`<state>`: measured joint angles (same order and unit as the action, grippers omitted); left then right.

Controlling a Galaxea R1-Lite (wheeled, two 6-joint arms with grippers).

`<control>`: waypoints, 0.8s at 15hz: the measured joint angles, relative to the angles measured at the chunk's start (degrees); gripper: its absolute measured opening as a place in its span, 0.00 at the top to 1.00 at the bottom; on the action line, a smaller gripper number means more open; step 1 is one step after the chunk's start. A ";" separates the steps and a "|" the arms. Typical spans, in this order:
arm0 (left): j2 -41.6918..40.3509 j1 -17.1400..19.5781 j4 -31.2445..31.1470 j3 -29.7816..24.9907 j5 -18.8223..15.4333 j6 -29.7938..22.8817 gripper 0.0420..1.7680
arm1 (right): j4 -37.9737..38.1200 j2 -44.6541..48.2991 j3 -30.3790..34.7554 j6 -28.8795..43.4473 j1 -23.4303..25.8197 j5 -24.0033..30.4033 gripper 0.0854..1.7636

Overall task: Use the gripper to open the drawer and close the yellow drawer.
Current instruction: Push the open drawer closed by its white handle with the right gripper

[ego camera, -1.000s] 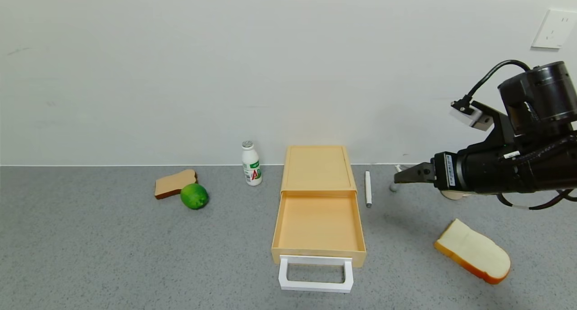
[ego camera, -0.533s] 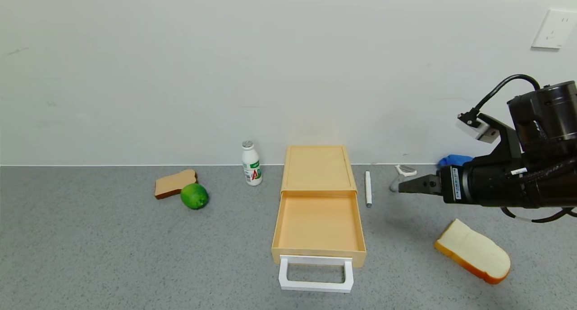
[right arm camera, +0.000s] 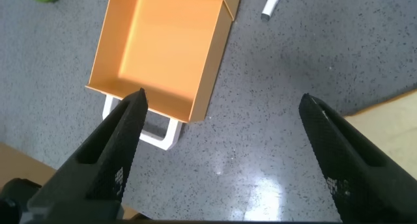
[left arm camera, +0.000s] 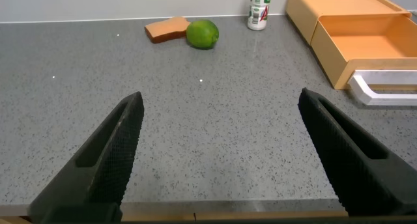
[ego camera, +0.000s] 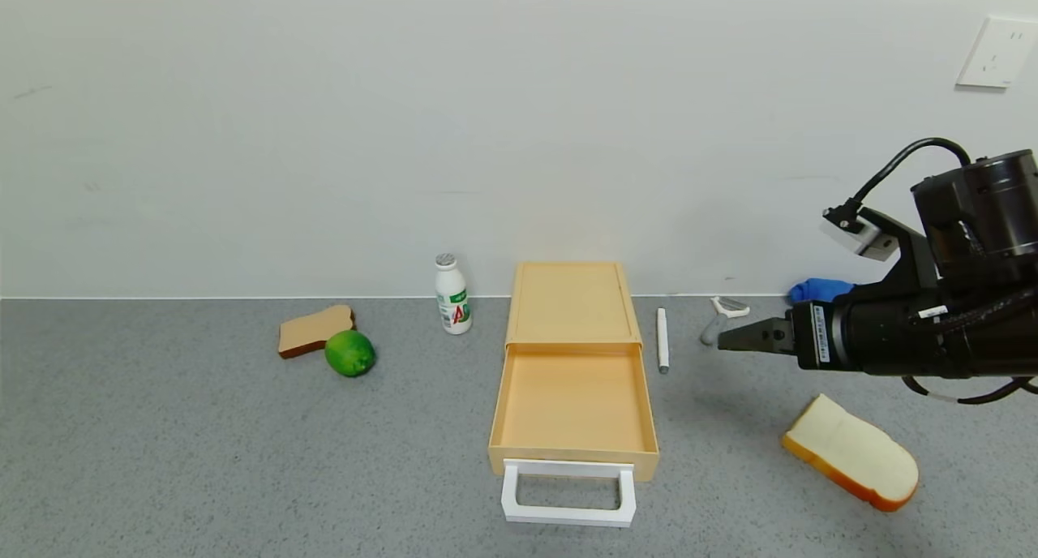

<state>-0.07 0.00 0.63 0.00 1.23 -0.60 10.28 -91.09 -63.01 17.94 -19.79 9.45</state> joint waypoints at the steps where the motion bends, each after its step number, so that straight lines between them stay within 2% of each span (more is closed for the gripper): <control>1: 0.00 0.00 0.00 0.00 0.02 0.00 0.03 | 0.00 0.02 0.00 0.10 -0.30 -0.09 0.03; 3: 0.00 0.00 0.02 0.00 0.02 0.00 0.03 | 0.06 0.10 -0.05 1.16 -1.38 -0.74 0.03; 5: 0.00 0.00 0.00 0.00 0.02 0.00 0.03 | 0.02 -0.04 -0.24 3.39 -3.83 -3.72 0.03; 12: 0.00 0.00 0.00 0.00 0.00 0.00 0.03 | -0.09 -2.21 -0.84 8.66 -18.38 -16.25 0.03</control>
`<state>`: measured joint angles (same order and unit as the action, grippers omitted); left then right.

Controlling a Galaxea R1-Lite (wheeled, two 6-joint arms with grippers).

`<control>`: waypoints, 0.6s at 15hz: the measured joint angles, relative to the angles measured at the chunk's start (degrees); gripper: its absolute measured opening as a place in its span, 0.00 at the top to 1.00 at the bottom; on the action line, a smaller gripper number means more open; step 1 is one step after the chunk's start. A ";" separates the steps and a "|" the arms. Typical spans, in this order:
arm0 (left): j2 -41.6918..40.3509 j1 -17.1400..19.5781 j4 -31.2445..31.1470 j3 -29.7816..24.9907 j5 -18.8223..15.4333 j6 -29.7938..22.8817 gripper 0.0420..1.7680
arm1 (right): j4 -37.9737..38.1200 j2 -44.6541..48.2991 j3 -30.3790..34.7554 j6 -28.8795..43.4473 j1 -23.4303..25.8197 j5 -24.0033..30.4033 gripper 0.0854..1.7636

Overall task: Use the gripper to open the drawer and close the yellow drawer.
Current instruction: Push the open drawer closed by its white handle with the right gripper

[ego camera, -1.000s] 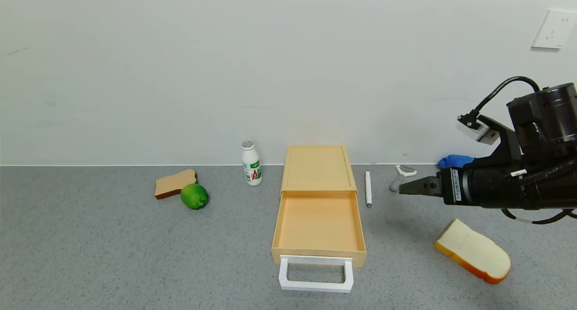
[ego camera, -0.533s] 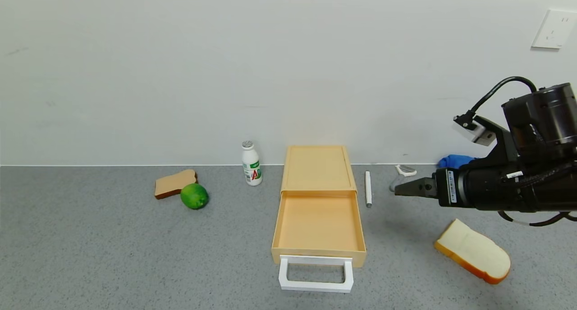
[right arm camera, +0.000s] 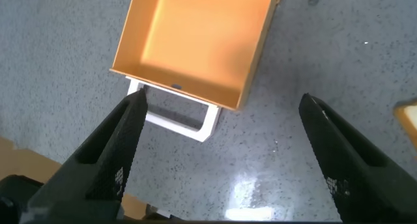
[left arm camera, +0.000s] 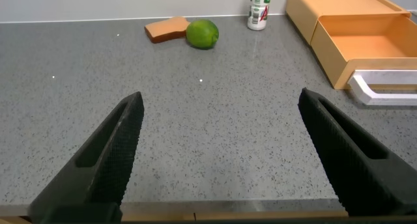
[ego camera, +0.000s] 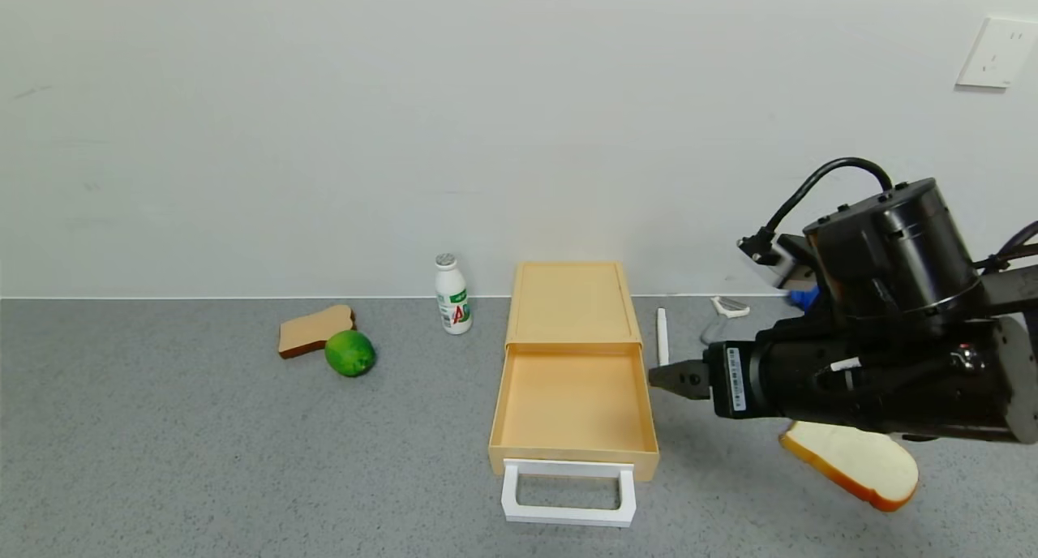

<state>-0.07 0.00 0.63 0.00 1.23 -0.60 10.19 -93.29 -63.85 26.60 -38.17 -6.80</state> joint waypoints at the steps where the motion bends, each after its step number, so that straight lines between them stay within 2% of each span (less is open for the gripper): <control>1: 0.00 0.00 0.00 0.00 0.00 0.00 0.03 | -0.02 -0.72 -0.20 1.15 -1.71 -1.79 0.03; 3: 0.00 0.00 0.00 0.00 0.02 0.00 0.03 | -0.02 -2.88 -1.02 2.63 -4.36 -4.49 0.03; 9: 0.00 0.00 0.00 0.00 0.02 0.00 0.03 | -1.46 -10.48 -3.15 3.72 -8.58 -7.08 0.03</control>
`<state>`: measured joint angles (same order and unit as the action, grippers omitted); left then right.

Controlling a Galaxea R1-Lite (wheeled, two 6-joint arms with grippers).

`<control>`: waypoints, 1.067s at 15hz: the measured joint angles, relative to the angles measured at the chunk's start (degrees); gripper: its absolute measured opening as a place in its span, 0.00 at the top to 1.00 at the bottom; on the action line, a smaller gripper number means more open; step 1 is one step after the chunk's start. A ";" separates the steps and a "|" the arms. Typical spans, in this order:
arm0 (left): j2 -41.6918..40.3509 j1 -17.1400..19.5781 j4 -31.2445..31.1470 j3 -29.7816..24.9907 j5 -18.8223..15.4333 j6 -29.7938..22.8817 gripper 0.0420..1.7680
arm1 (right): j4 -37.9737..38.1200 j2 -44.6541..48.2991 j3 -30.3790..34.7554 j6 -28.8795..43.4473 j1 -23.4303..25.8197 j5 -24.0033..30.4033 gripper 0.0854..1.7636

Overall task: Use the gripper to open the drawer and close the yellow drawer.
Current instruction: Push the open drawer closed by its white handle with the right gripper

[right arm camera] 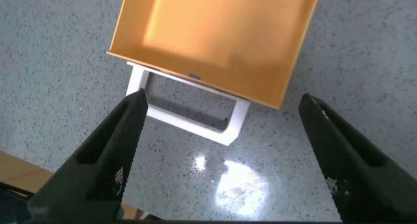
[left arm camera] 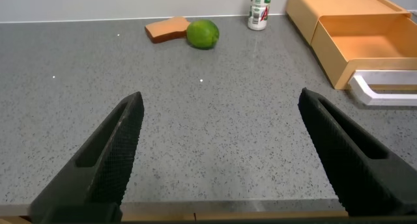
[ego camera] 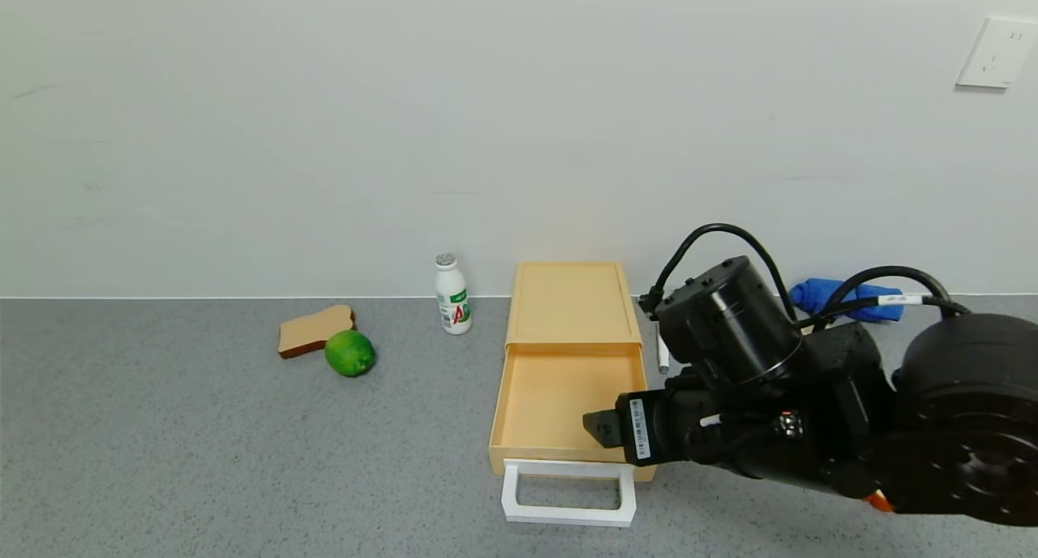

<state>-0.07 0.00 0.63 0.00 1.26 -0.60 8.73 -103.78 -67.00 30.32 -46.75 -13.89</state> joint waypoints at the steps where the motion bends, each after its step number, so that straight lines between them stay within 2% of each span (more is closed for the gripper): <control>1: 0.00 0.00 0.00 0.00 -0.02 0.00 0.03 | -0.88 -0.99 -0.04 0.09 -0.71 0.06 0.03; 5: 0.00 0.00 0.00 0.00 0.00 0.00 0.03 | -1.29 -4.90 -0.48 0.13 -4.43 -0.46 0.03; 9: 0.00 0.00 0.00 0.00 0.00 0.02 0.03 | -0.88 -10.41 -4.88 5.57 -8.16 -7.96 0.03; 16: 0.00 0.00 0.02 0.00 -0.02 0.00 0.03 | -0.39 -17.19 -8.13 9.97 -10.56 -13.26 0.03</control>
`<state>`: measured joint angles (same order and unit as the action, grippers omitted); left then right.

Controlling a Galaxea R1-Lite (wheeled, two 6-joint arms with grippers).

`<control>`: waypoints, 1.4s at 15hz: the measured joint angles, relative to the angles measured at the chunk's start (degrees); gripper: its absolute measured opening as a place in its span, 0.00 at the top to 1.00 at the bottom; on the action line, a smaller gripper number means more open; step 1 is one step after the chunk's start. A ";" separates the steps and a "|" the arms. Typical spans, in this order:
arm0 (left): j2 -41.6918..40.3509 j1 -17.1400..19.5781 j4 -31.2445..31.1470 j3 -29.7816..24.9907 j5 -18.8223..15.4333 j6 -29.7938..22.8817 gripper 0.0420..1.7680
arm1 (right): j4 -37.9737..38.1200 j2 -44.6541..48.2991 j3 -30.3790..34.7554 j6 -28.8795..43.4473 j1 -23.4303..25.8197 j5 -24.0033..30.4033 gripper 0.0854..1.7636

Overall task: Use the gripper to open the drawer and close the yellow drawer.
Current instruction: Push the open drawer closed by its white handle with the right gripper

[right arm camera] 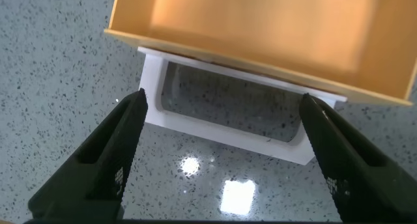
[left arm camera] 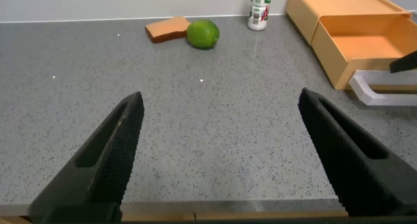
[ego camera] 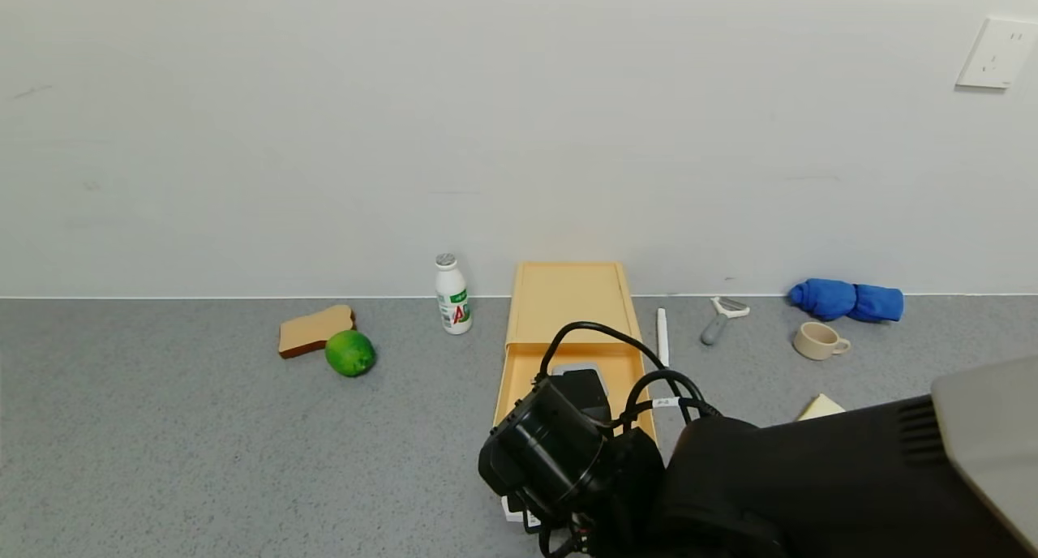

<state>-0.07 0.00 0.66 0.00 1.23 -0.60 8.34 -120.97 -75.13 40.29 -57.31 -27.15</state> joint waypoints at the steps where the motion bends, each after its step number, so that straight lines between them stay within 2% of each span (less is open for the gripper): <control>1: 0.00 0.00 -0.02 0.00 0.02 0.02 0.03 | -0.05 -0.52 -0.12 0.11 -0.24 -0.07 0.03; 8: 0.00 0.00 -0.04 0.00 0.00 0.00 0.03 | 3.40 -3.49 -3.01 7.23 -1.12 -1.10 0.03; 21: 0.00 0.00 -0.02 0.00 0.02 0.00 0.03 | 3.64 -6.75 -5.33 8.98 0.09 -2.91 0.03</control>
<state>-0.07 0.00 0.63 0.00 1.26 -0.60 11.98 -127.72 -80.46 49.27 -57.22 -30.06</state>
